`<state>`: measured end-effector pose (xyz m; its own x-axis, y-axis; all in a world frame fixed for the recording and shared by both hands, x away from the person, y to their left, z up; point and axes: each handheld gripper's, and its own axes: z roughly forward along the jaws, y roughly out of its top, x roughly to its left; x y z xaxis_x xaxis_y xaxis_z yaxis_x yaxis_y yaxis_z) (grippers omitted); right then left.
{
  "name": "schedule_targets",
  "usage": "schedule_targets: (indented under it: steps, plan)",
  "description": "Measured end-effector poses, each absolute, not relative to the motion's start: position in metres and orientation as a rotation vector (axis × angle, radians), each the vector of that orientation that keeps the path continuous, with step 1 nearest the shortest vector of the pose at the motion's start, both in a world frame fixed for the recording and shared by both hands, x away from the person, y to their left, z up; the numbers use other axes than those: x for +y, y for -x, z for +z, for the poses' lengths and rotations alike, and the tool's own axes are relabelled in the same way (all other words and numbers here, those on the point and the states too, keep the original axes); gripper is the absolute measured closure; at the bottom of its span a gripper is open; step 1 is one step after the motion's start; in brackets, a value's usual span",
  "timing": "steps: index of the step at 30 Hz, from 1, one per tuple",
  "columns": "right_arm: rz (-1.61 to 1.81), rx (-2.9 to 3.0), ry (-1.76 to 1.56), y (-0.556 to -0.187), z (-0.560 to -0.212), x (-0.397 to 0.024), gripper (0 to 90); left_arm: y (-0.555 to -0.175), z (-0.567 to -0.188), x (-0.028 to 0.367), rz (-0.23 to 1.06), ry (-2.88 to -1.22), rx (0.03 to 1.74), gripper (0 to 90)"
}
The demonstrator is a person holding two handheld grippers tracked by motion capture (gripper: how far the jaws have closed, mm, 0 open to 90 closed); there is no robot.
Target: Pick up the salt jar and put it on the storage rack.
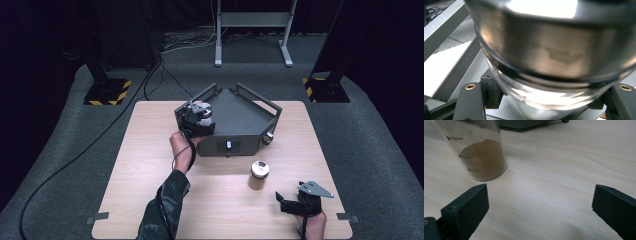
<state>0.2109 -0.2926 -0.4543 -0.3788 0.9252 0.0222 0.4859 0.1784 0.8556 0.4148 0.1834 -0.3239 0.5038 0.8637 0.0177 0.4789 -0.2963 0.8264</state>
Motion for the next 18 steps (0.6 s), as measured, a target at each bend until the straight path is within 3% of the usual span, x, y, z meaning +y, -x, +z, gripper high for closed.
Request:
schedule_targets:
  steps: [11,18]
  plan:
    - [1.119,1.944,-1.324,-0.2107,-0.4545,-0.293,0.0,-0.4156,-0.3223,0.1838,0.591,-1.947,1.113,30.7]
    - [1.112,1.943,-1.321,-0.2104,-0.4543,-0.2917,0.0,-0.4103,-0.3208,0.1789,0.597,-1.961,1.117,2.1]
